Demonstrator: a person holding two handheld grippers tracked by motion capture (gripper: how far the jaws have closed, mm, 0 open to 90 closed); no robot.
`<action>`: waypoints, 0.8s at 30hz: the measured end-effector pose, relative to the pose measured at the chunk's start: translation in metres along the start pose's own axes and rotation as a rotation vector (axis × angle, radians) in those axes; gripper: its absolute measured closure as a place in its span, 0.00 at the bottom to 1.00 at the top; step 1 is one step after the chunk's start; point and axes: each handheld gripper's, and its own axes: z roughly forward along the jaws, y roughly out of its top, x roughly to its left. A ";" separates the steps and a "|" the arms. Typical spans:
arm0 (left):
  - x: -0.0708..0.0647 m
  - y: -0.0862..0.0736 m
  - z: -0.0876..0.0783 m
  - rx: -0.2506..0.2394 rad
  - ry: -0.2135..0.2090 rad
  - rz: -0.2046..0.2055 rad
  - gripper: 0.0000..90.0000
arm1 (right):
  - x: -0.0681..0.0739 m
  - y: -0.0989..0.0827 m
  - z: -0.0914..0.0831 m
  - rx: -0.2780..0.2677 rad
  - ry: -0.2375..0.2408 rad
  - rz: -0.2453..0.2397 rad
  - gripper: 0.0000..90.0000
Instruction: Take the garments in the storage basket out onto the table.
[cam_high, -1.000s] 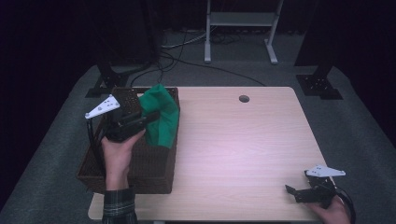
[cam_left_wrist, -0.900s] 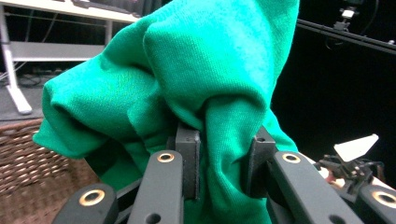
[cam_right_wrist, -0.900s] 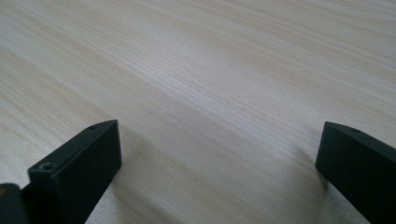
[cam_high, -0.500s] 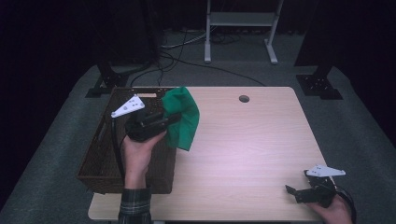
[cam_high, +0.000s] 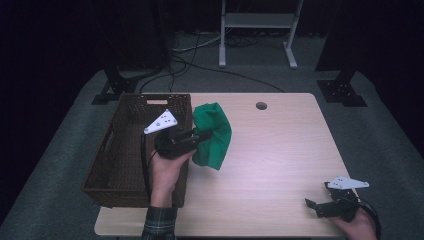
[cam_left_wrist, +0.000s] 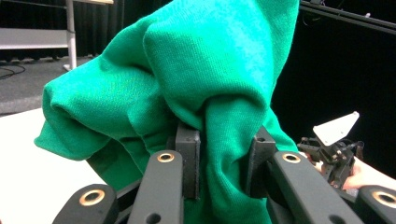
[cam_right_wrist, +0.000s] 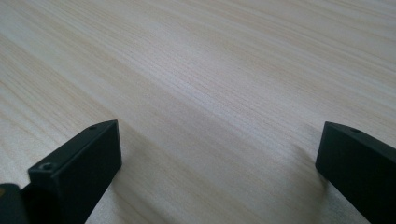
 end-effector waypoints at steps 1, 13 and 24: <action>-0.001 -0.002 0.001 -0.001 -0.003 -0.007 0.81 | 0.000 0.000 0.000 0.000 0.000 0.000 0.00; -0.007 -0.024 0.017 0.031 -0.007 -0.018 0.81 | 0.000 0.000 0.000 0.000 0.000 0.001 0.00; -0.023 -0.032 0.031 0.071 0.001 0.001 0.81 | 0.000 0.000 0.000 0.000 0.000 0.001 0.00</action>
